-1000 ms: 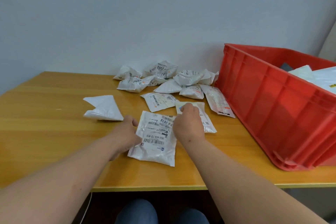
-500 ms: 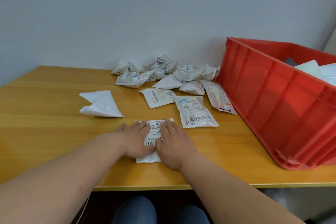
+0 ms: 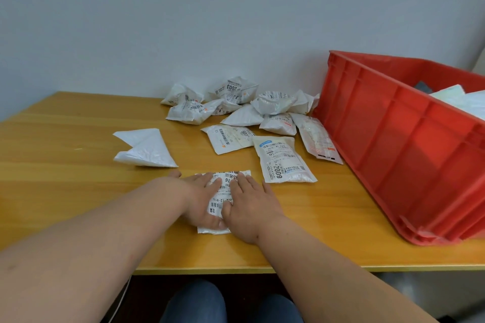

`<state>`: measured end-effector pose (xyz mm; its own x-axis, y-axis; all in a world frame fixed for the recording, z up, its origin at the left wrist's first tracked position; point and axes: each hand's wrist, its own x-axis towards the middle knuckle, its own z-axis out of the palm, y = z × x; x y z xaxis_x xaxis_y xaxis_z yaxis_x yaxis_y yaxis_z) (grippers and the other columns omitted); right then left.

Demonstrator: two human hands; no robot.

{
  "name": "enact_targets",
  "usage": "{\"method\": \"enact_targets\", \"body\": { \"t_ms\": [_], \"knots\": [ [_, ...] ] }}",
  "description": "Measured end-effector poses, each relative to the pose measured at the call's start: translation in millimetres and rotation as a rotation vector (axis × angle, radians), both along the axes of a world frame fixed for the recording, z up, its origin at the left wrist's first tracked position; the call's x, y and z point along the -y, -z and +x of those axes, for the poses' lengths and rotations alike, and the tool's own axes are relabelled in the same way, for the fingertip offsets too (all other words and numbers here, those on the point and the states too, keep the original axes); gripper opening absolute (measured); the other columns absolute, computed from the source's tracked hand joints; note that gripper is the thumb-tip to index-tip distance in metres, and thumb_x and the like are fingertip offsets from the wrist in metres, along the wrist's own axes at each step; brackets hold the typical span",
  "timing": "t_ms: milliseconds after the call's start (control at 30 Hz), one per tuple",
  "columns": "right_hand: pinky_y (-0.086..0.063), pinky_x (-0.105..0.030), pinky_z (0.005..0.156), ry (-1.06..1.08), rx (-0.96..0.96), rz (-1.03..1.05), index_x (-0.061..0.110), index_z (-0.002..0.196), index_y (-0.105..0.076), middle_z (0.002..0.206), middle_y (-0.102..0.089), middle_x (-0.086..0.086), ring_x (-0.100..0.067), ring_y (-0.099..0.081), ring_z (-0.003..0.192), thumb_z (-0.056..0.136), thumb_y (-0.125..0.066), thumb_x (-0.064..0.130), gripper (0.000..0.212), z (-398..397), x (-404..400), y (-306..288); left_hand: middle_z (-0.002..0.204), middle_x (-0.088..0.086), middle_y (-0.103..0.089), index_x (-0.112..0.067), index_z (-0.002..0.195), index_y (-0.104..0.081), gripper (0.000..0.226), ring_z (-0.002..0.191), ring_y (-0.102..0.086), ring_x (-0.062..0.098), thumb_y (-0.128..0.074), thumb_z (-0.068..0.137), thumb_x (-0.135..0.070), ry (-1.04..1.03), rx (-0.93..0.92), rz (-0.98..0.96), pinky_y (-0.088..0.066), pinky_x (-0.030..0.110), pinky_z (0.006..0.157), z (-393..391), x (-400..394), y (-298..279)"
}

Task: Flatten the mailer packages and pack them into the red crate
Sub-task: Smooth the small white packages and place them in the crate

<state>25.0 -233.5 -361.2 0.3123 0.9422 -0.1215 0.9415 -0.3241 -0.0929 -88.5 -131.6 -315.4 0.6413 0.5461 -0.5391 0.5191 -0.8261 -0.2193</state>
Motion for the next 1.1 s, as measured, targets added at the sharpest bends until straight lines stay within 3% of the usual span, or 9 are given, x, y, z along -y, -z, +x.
{"method": "enact_targets", "body": {
  "t_ms": [167,333,500,700,767,833,900,1000,1100],
  "knots": [
    [0.004,-0.047,0.123,-0.009,-0.055,-0.037,0.017,0.159,0.000,0.166,0.010,0.000,-0.017,0.011,0.152,0.104,-0.018,0.045,0.064,-0.2,5.6,-1.8,0.161,-0.005,0.021,-0.023,0.155,0.014,0.088,0.150,0.011,0.014,-0.022,0.092,-0.073,-0.028,0.082,-0.046,0.004,0.055,0.118,-10.2,2.6,5.2],
    [-0.013,-0.037,0.120,-0.069,0.009,0.119,0.017,0.153,-0.031,0.162,-0.025,-0.003,-0.022,-0.020,0.147,0.101,-0.034,0.031,0.054,2.6,20.9,-9.9,0.163,-0.010,0.014,-0.026,0.157,0.004,0.073,0.150,0.003,0.009,-0.034,0.099,-0.051,-0.088,0.196,-0.049,0.003,0.052,0.119,-12.5,-0.3,5.2],
    [-0.022,-0.038,0.117,-0.066,0.019,0.084,0.013,0.145,-0.042,0.155,-0.036,-0.003,-0.024,-0.030,0.141,0.100,-0.035,0.029,0.049,-2.7,23.2,-10.7,0.162,-0.006,0.019,-0.022,0.156,0.009,0.065,0.150,0.008,0.011,-0.023,0.104,-0.045,-0.060,0.148,-0.037,0.001,0.052,0.118,-10.2,5.6,11.3],
    [-0.033,-0.039,0.107,-0.056,0.045,0.046,0.014,0.124,-0.055,0.136,-0.051,-0.002,-0.025,-0.043,0.125,0.096,-0.038,0.026,0.035,-3.2,16.6,-14.9,0.163,-0.007,0.013,-0.025,0.157,0.000,0.062,0.151,0.002,0.011,-0.026,0.104,-0.043,-0.081,0.200,-0.014,-0.001,0.049,0.118,-9.4,10.6,9.1],
    [-0.032,-0.039,0.108,-0.063,0.037,0.051,0.015,0.128,-0.053,0.141,-0.048,-0.002,-0.025,-0.041,0.127,0.097,-0.038,0.025,0.037,-2.2,17.3,-15.0,0.165,-0.007,0.001,-0.029,0.155,-0.015,0.056,0.150,-0.010,0.013,-0.031,0.103,-0.041,-0.060,0.259,0.063,-0.005,0.047,0.117,-9.4,15.9,11.2],
    [-0.032,-0.039,0.109,-0.065,0.034,0.093,0.015,0.133,-0.053,0.146,-0.043,-0.002,-0.025,-0.039,0.131,0.098,-0.039,0.027,0.039,-0.7,21.4,-13.6,0.158,-0.007,-0.025,-0.033,0.144,-0.038,0.043,0.140,-0.033,0.013,-0.039,0.100,-0.034,-0.007,0.345,0.160,-0.014,0.043,0.112,-9.9,22.7,14.4],
    [-0.038,-0.039,0.103,-0.078,0.053,0.185,0.014,0.124,-0.059,0.136,-0.049,-0.004,-0.026,-0.044,0.123,0.097,-0.042,0.027,0.034,-1.2,27.5,-10.2,0.144,-0.009,-0.042,-0.030,0.134,-0.047,0.037,0.128,-0.047,0.013,-0.038,0.098,-0.032,0.034,0.375,0.156,-0.023,0.040,0.106,-10.7,29.1,13.7],
    [-0.042,-0.039,0.094,-0.118,0.082,0.226,0.015,0.115,-0.064,0.119,-0.057,-0.002,-0.024,-0.048,0.108,0.094,-0.043,0.023,0.030,-3.4,35.8,-5.1,0.161,-0.004,-0.018,-0.024,0.153,-0.023,0.060,0.144,-0.027,0.015,-0.032,0.100,-0.051,0.027,0.252,0.024,-0.020,0.044,0.114,-13.2,33.1,5.9],
    [-0.038,-0.038,0.102,-0.128,0.040,0.181,0.017,0.131,-0.058,0.133,-0.052,0.000,-0.023,-0.044,0.119,0.094,-0.038,0.024,0.042,-1.9,42.0,-3.7,0.164,-0.007,0.011,-0.023,0.157,0.002,0.078,0.151,-0.001,0.013,-0.032,0.098,-0.061,0.036,0.130,-0.045,-0.010,0.048,0.119,-18.1,29.1,-1.8]
  ]
}}
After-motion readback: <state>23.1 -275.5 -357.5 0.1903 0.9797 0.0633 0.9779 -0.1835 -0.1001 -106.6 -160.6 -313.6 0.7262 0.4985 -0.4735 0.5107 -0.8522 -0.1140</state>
